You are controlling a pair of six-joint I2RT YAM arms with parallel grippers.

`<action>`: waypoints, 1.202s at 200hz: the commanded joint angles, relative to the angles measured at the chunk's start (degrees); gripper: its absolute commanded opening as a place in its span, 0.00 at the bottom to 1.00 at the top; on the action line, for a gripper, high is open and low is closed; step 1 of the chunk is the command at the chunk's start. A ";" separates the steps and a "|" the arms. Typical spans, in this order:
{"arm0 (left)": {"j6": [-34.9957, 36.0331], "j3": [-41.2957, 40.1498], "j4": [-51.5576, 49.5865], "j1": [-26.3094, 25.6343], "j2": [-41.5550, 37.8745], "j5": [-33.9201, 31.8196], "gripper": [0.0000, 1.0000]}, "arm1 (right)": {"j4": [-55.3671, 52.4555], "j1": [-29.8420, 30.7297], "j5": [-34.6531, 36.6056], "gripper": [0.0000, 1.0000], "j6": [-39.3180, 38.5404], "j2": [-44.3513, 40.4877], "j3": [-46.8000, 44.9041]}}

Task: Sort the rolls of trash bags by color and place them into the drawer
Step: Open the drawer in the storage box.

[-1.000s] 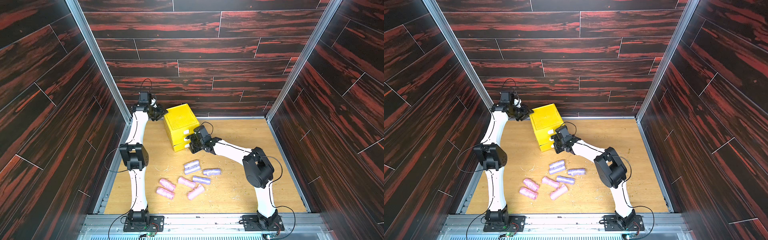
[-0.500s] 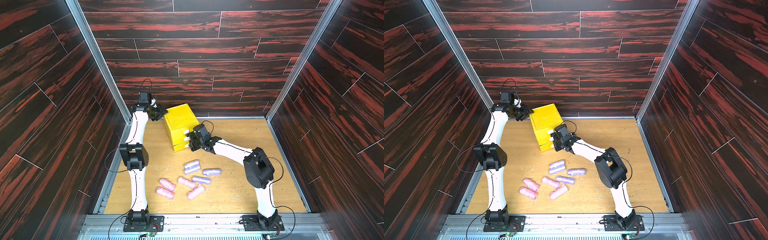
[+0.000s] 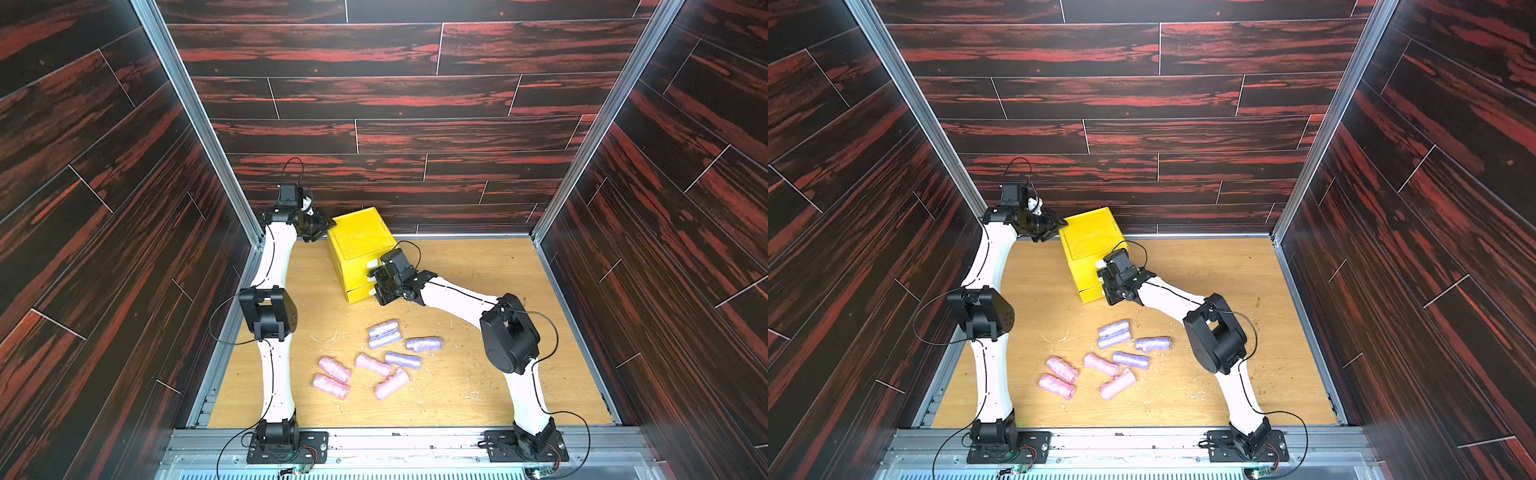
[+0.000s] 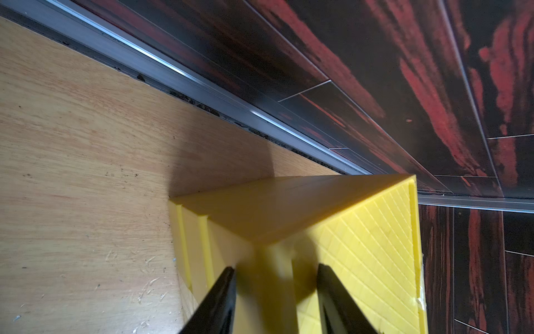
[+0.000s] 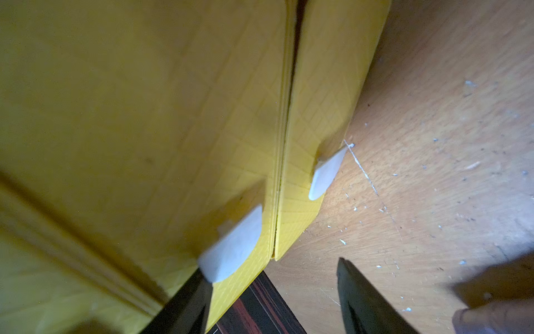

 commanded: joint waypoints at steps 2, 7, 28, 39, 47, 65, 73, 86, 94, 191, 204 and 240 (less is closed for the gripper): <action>1.51 -2.44 -9.14 -3.26 3.36 2.01 0.48 | -0.92 -0.51 1.00 0.72 -0.76 2.03 0.41; 1.45 -2.47 -9.16 -3.23 3.37 2.00 0.48 | -1.21 -0.58 1.00 0.71 -0.90 1.77 0.25; 1.45 -2.40 -9.17 -3.28 3.45 2.07 0.48 | -3.18 -0.84 1.00 0.71 -1.80 0.22 -1.10; 1.51 -2.39 -9.14 -3.27 3.43 2.00 0.48 | -3.69 -1.00 1.00 0.71 -2.40 -1.13 -2.56; 1.51 -2.36 -9.09 -3.27 3.43 2.00 0.48 | -3.84 -1.08 1.25 0.71 -2.90 -2.29 -3.91; 1.45 -2.40 -9.16 -3.28 3.58 1.94 0.48 | -4.02 -1.19 1.51 0.71 -3.96 -4.76 -6.39; 1.42 -2.36 -9.17 -3.28 3.49 1.95 0.48 | -4.10 -1.23 1.44 0.72 -4.40 -5.56 -7.34; 1.42 -2.27 -9.18 -3.26 3.60 1.98 0.48 | -4.29 -1.28 0.94 0.71 -4.94 -6.68 -8.74; 1.44 -2.43 -9.16 -3.23 3.55 1.85 0.48 | -4.33 -1.32 0.42 0.71 -4.90 -7.25 -9.53; 1.51 -2.44 -9.26 -3.25 3.45 1.65 0.48 | -5.92 -1.26 0.64 0.71 -9.96 -19.24 -21.62; 1.51 -2.50 -9.39 -3.24 3.45 1.65 0.48 | -5.98 -1.28 0.52 0.72 -10.14 -20.78 -23.40; 1.49 -2.54 -9.32 -3.28 3.38 1.72 0.48 | -5.04 -1.30 -0.48 0.72 -10.53 -23.49 -27.94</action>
